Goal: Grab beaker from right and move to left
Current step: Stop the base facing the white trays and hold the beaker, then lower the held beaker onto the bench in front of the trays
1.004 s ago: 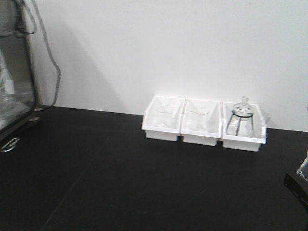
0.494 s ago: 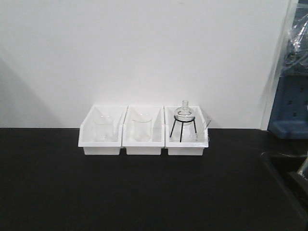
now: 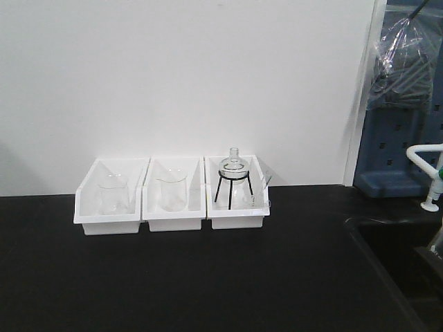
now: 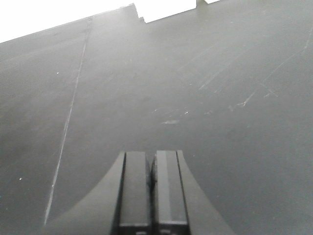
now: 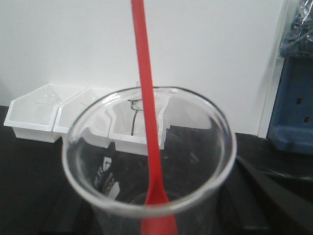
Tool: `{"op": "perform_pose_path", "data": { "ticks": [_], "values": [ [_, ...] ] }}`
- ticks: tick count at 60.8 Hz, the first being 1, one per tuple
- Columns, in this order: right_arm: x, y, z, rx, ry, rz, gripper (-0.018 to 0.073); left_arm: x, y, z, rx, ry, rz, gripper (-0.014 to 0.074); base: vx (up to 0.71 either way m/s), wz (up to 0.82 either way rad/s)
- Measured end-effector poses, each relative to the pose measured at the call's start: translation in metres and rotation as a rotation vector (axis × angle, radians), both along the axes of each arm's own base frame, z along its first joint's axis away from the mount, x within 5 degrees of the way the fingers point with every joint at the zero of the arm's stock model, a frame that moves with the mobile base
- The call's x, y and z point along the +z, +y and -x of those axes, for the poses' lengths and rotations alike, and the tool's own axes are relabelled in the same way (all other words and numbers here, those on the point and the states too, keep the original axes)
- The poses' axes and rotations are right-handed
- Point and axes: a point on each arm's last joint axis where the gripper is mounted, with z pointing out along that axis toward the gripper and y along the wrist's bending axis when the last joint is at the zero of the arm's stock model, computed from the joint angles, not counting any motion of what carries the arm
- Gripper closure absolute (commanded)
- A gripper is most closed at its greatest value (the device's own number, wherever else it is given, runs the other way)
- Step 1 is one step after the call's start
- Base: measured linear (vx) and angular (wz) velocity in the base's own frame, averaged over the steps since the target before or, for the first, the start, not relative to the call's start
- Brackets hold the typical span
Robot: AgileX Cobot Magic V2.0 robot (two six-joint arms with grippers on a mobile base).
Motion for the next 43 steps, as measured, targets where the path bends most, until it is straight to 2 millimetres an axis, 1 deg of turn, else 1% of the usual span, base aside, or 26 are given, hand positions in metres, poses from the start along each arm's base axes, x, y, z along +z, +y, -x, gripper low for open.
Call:
{"op": "perform_pose_path", "data": {
  "ticks": [28, 32, 35, 43],
  "values": [
    [-0.001, 0.001, -0.002, 0.013, 0.008, 0.000, 0.0562, 0.000, 0.000, 0.000, 0.000, 0.000, 0.000, 0.0603, 0.00, 0.00],
    [-0.006, 0.003, -0.008, 0.031, 0.037, 0.008, 0.0562, 0.000, 0.000, 0.000, 0.000, 0.000, 0.000, 0.0603, 0.00, 0.00],
    [-0.014, 0.004, -0.017, 0.051, 0.075, 0.023, 0.0562, 0.000, 0.000, 0.000, 0.000, 0.000, 0.000, 0.0603, 0.00, 0.00],
    [-0.044, 0.012, -0.047, 0.144, 0.199, 0.051, 0.0562, 0.000, 0.000, 0.000, 0.000, 0.000, 0.000, 0.0603, 0.00, 0.00]
  ]
}}
